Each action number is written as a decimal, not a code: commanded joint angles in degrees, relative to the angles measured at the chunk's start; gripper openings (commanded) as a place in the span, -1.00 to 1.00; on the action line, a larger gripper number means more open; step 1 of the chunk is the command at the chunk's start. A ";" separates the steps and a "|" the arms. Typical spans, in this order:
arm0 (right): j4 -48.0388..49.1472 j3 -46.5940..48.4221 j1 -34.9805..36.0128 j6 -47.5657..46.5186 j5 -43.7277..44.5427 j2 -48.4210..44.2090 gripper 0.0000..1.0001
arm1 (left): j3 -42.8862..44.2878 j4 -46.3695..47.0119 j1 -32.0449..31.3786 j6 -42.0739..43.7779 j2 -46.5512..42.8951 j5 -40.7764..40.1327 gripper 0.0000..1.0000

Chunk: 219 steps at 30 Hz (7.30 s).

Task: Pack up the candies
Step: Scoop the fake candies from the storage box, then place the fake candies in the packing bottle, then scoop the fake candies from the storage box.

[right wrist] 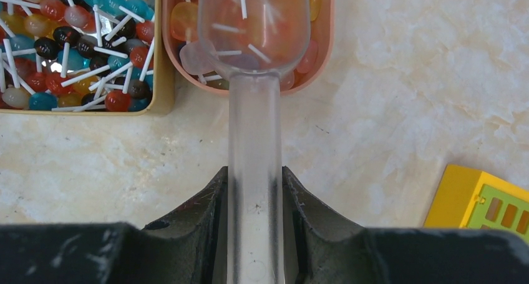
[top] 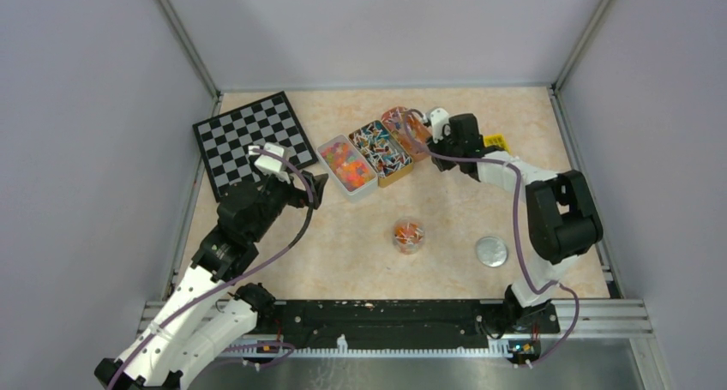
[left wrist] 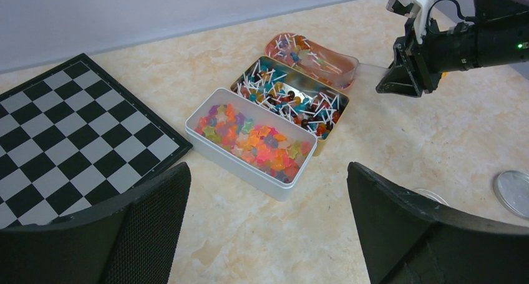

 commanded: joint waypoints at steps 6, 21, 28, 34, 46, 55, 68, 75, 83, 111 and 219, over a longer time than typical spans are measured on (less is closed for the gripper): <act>9.67 -4.91 -0.92 -0.69 -2.52 -1.74 -1.00 | -0.37 2.13 -0.17 0.80 -0.89 -0.21 0.97; 24.19 -13.60 -1.91 0.81 -7.37 -5.80 -1.00 | -0.35 2.16 -0.09 1.01 -0.86 -0.34 0.97; 30.12 -17.04 -3.06 2.89 -9.56 -8.04 -1.00 | -0.39 2.05 -0.15 1.12 -1.09 -0.46 0.97; 30.13 -17.42 -3.54 2.80 -12.05 -12.20 -1.00 | -0.36 2.04 -0.20 1.20 -1.22 -0.69 0.97; 13.62 -13.49 -3.55 -6.04 -17.34 -22.77 -1.00 | -0.28 1.90 -0.21 1.17 -1.40 -1.17 0.97; -0.43 -13.55 -3.52 -18.25 -28.86 -32.69 -1.00 | -0.30 1.92 -0.25 1.17 -1.92 -1.00 0.97; -26.62 -7.27 -1.79 -35.53 -34.55 -38.26 -1.00 | -0.34 1.81 -0.86 1.47 -1.83 -1.15 0.98; -40.68 -2.92 1.37 -40.07 -29.60 -37.80 -1.00 | -0.35 1.79 -0.84 1.54 -1.76 -0.97 0.97; -47.14 -3.17 3.52 -41.56 -25.21 -40.22 -1.00 | -0.36 1.80 -1.04 1.57 -1.85 -0.91 0.97; -62.55 2.27 7.89 -35.89 -13.68 -36.37 -1.00 | -0.44 1.86 -1.46 1.79 -1.93 -0.82 0.97; -69.85 49.44 12.44 -0.54 11.97 3.86 -1.00 | -0.58 1.90 -2.04 1.77 -3.50 -0.80 0.97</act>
